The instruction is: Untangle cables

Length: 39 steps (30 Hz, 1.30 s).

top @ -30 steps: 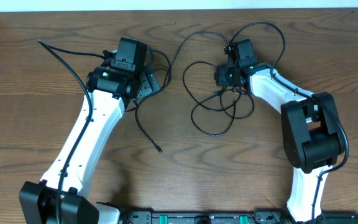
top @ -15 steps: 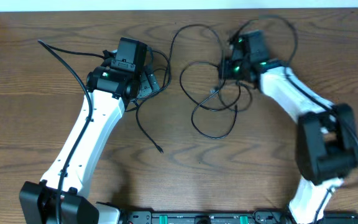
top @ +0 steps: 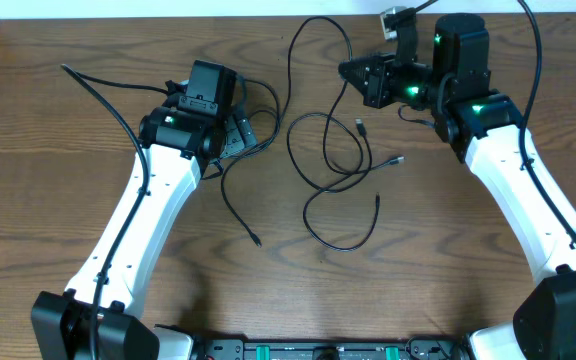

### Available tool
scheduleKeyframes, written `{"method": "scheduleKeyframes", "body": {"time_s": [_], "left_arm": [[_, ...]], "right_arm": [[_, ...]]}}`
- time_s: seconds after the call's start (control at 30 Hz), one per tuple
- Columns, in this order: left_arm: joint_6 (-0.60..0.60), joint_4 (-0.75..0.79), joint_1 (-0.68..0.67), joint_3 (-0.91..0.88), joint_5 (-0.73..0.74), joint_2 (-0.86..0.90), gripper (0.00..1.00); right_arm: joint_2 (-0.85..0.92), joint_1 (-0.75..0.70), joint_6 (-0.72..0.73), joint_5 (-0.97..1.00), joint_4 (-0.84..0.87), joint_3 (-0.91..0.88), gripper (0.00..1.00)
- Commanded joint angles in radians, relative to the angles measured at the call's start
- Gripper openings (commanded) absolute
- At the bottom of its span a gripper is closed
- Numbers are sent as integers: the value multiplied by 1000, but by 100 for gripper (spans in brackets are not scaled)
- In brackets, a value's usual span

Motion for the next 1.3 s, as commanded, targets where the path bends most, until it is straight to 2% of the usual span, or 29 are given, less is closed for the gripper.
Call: {"method": "scheduleKeyframes", "body": {"time_s": [0.0,0.1,0.27,0.33,0.43,0.47,0.57,0.6,0.7,0.97,1.07,1.17,1.27], "left_arm": [[-12,-4,4,7,-3,-13,100],[-13,-4,4,7,-3,-13,100],[-13,-4,4,7,-3,-13,100],[-13,-4,4,7,-3,-13,100],[-13,-4,4,7,-3,-13,100],[-13,-4,4,7,-3,-13,100],[-13,-4,4,7,-3,-13,100],[-12,-4,4,7,-3,-13,100],[-13,-4,4,7,-3,-13,100],[-12,-4,4,7,-3,-13,100],[-13,-4,4,7,-3,-13,100],[-13,-4,4,7,-3,-13,100],[-13,-4,4,7,-3,-13,100]], "right_arm": [[-10,5,3,-57,15,6,1],[-10,5,9,-143,112,6,1],[-10,6,29,-468,412,6,1],[-10,11,21,-552,472,6,1],[-8,32,-72,-536,388,6,1],[-4,50,-146,-447,272,6,1],[17,95,-224,-150,75,6,1],[33,120,-227,-23,25,6,1],[77,172,-227,113,-16,6,1],[303,295,-227,103,-3,6,1],[340,315,-235,81,-13,6,1],[348,333,-314,-6,-37,6,2],[347,345,-343,-5,-47,6,4]]}}
